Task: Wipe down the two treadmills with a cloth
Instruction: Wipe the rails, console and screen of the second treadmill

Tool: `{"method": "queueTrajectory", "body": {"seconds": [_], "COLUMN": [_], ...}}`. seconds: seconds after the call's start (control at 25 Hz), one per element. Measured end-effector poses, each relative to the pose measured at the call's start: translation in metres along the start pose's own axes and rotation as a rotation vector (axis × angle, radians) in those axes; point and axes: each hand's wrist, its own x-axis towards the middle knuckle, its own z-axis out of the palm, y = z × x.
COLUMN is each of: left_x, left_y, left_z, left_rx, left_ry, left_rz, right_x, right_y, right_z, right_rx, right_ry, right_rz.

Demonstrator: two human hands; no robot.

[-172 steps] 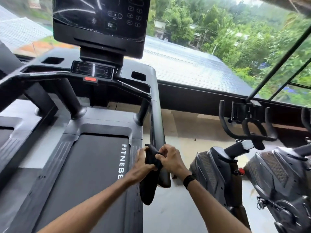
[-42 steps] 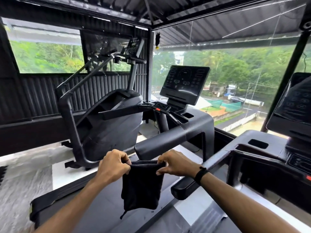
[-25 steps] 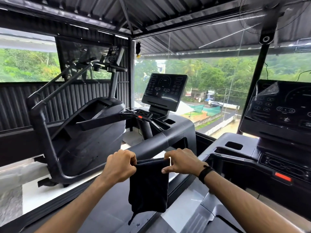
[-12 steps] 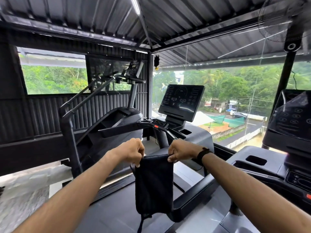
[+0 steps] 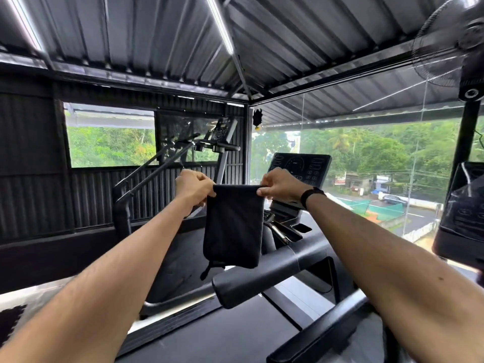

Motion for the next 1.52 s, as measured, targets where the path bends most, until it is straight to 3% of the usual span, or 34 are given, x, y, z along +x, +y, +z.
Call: {"method": "queueTrajectory", "body": {"seconds": [0.08, 0.2, 0.28, 0.44, 0.56, 0.6, 0.68, 0.76, 0.84, 0.96, 1.08, 1.24, 1.52], "left_x": [0.005, 0.007, 0.005, 0.002, 0.009, 0.01, 0.003, -0.008, -0.016, -0.016, -0.018, -0.018, -0.028], "left_y": [0.009, 0.011, 0.008, 0.015, 0.034, 0.037, 0.03, 0.001, -0.022, -0.028, -0.018, -0.022, -0.06], "left_z": [0.002, 0.003, 0.002, -0.011, -0.025, -0.028, -0.026, -0.013, -0.006, -0.016, -0.038, -0.055, -0.084], "left_rx": [-0.205, -0.392, -0.401, -0.281, -0.483, -0.539, -0.438, -0.247, -0.191, -0.326, -0.428, -0.41, -0.253], "left_ry": [0.088, 0.07, 0.025, -0.145, -0.1, -0.151, -0.347, -0.349, -0.242, -0.169, -0.175, -0.117, -0.164], "left_rz": [-0.048, -0.051, -0.042, 0.0, 0.067, 0.091, 0.003, -0.177, -0.262, -0.349, -0.317, -0.271, -0.177], "right_x": [0.007, 0.007, 0.0, -0.022, -0.012, -0.01, -0.013, -0.022, -0.026, -0.016, -0.008, -0.01, -0.002], "right_y": [-0.005, -0.013, -0.016, -0.021, -0.04, -0.048, -0.06, -0.061, -0.06, -0.065, -0.078, -0.086, -0.094], "right_z": [-0.005, -0.004, 0.0, -0.016, -0.036, -0.039, -0.032, -0.004, 0.021, 0.04, 0.04, 0.046, 0.083], "right_rx": [0.092, 0.309, 0.491, 0.674, 0.791, 0.836, 0.78, 0.699, 0.691, 0.781, 0.915, 0.98, 0.73], "right_ry": [0.135, 0.303, 0.29, 0.083, 0.194, 0.193, -0.011, -0.177, -0.151, 0.007, 0.067, -0.013, -0.182], "right_rz": [0.008, 0.011, 0.046, 0.066, 0.111, 0.133, 0.175, 0.216, 0.28, 0.383, 0.401, 0.303, 0.105]}}
